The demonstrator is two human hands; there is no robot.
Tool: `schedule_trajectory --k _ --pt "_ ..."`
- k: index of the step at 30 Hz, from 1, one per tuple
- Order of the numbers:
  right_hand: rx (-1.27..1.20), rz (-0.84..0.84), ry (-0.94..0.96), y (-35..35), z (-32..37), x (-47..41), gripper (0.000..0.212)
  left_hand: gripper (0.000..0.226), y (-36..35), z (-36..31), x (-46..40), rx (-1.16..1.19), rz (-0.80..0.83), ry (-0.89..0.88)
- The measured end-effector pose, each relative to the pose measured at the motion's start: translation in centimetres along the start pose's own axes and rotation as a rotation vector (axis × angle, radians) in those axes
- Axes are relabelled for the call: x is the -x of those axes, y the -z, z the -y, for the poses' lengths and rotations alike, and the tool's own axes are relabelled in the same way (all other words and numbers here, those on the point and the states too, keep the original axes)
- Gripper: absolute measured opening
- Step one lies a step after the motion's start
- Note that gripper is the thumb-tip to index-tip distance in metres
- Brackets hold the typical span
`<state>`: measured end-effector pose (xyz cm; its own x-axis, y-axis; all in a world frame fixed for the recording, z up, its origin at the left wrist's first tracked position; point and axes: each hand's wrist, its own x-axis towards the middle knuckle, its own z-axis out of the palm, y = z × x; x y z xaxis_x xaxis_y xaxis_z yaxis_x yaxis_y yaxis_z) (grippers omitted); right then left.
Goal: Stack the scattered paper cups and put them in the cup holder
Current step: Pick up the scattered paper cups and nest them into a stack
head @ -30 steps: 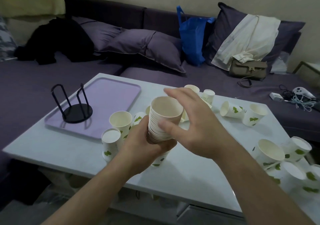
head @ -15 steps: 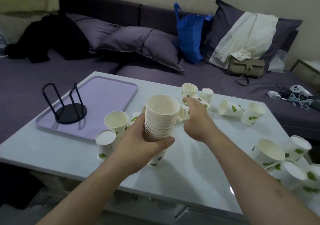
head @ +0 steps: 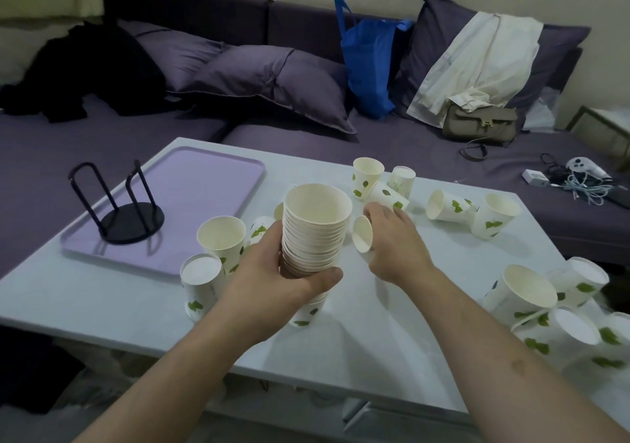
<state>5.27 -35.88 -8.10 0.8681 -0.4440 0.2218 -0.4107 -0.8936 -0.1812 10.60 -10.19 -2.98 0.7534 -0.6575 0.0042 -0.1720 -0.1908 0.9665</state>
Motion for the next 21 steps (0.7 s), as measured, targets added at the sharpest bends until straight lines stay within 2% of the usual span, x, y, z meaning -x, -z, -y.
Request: schedule_trajectory --k 2,4,6,8,11,13,16,19,21 --pt "0.011 0.010 -0.012 0.4 -0.1 0.6 0.072 0.054 -0.1 0.0 0.2 -0.004 -0.005 -0.002" --pt "-0.034 0.020 -0.080 1.5 0.4 1.0 0.073 0.055 -0.1 0.0 0.4 -0.010 -0.009 -0.007" --pt "-0.252 -0.036 -0.215 4.0 1.5 0.7 0.066 0.056 -0.1 0.0 0.5 -0.017 -0.012 -0.009" --pt "-0.565 -0.178 -0.274 7.7 2.9 0.6 0.063 0.056 0.0 -0.1 0.5 -0.021 -0.010 -0.003" --pt "-1.047 -0.372 -0.070 13.5 5.8 2.2 0.054 0.054 0.0 -0.2 0.4 -0.049 -0.011 -0.016" --pt "-1.233 -0.337 0.121 15.8 7.7 3.6 0.049 0.052 -0.1 -0.1 0.4 -0.053 -0.006 -0.024" --pt "-1.194 -0.182 0.231 15.6 9.7 5.1 0.057 0.053 -0.1 0.0 0.5 -0.046 0.004 -0.023" --pt "-0.795 -0.064 0.241 13.5 10.3 5.9 0.069 0.059 -0.1 -0.1 0.4 -0.016 0.023 -0.050" --pt "-0.687 0.047 0.242 13.1 10.2 6.1 0.076 0.061 0.0 -0.1 0.5 -0.006 0.031 -0.065"
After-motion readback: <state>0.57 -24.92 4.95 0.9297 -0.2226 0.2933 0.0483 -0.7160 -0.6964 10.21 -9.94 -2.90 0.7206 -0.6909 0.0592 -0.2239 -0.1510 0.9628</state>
